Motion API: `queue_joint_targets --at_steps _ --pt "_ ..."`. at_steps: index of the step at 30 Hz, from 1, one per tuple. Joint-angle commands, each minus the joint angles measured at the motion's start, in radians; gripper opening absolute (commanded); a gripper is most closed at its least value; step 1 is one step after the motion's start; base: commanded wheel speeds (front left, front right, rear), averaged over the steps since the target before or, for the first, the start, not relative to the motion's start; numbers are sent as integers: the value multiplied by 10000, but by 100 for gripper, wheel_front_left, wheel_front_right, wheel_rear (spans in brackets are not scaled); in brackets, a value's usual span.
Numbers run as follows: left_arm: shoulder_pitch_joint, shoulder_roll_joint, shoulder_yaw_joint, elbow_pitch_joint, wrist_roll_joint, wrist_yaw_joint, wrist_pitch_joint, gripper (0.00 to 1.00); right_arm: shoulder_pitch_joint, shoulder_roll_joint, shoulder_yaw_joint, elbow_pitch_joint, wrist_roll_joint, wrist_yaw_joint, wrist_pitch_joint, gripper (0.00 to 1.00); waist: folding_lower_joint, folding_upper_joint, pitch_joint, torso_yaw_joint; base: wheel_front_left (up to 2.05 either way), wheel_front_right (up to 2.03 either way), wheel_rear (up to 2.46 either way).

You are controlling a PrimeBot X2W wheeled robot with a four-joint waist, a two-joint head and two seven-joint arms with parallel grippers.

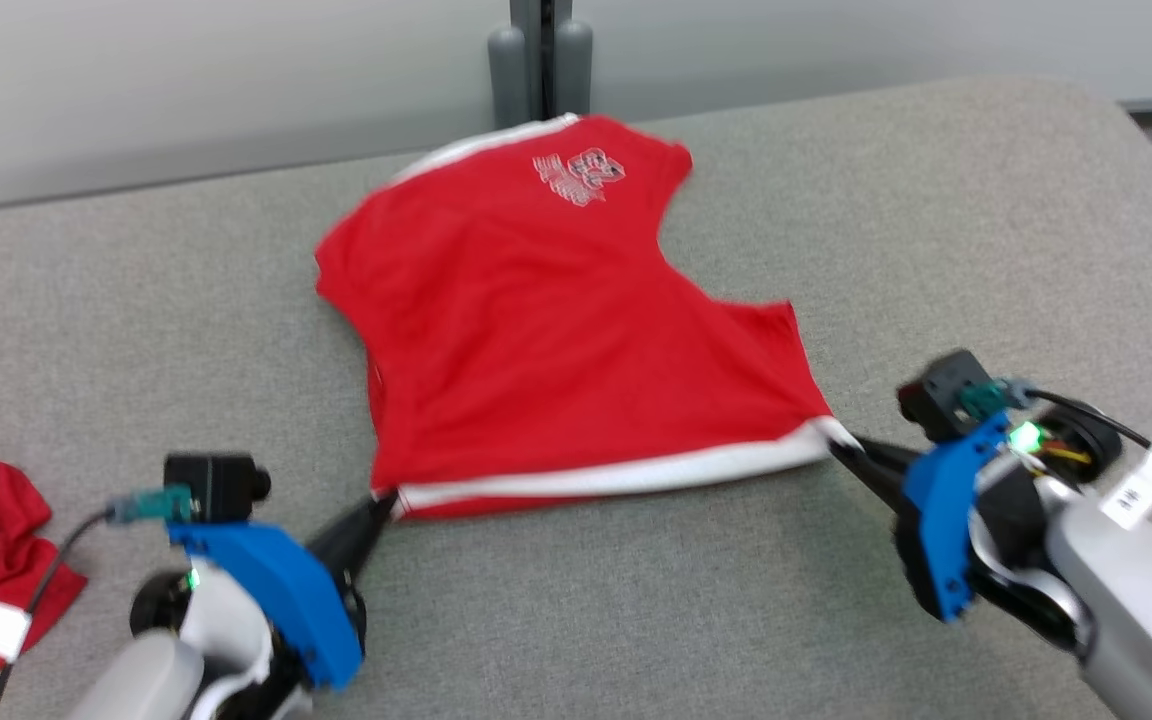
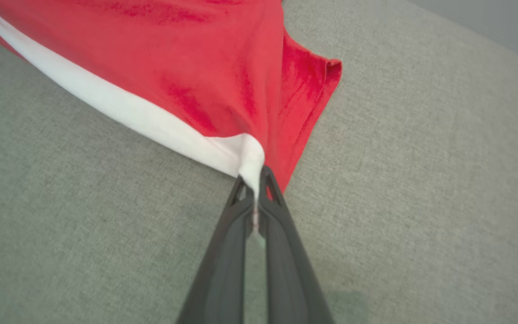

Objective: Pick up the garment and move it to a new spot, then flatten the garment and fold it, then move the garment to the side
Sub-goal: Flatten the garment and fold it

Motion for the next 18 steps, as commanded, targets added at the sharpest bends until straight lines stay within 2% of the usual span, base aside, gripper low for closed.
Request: queue_joint_targets --at_steps 1,3,7,10,13,16,18 --pt "569 272 -12 -664 -210 233 243 0 545 -528 -191 -456 229 -14 403 0 3 -1 -259 -53 0 0 0" --pt "1433 574 105 -1867 -519 670 493 0 1242 -1012 -616 -1285 296 -14 910 0 3 -1 -439 27 0 0 0" --pt "3007 1097 373 -4239 -916 1730 739 0 3078 -1364 -1874 -3046 269 -16 2137 0 3 -1 -632 178 0 0 0" --pt "4061 1409 432 -5733 -1105 2477 894 0 4561 -1183 -3091 -4446 18 -14 3236 0 3 -1 -698 246 0 0 0" --pt "4895 1603 488 -6890 -1264 3027 956 0 5813 -916 -4291 -5836 -423 -16 4347 0 3 -1 -701 259 0 0 0" --pt "5427 1764 519 -7647 -1245 3397 972 0 6746 -550 -5171 -7086 -841 -14 5362 0 3 -1 -708 292 0 0 0" --pt "5573 1658 599 -7875 -1307 3500 816 0 6995 -451 -5523 -7730 -1084 -14 5760 0 3 -1 -686 325 0 0 0"
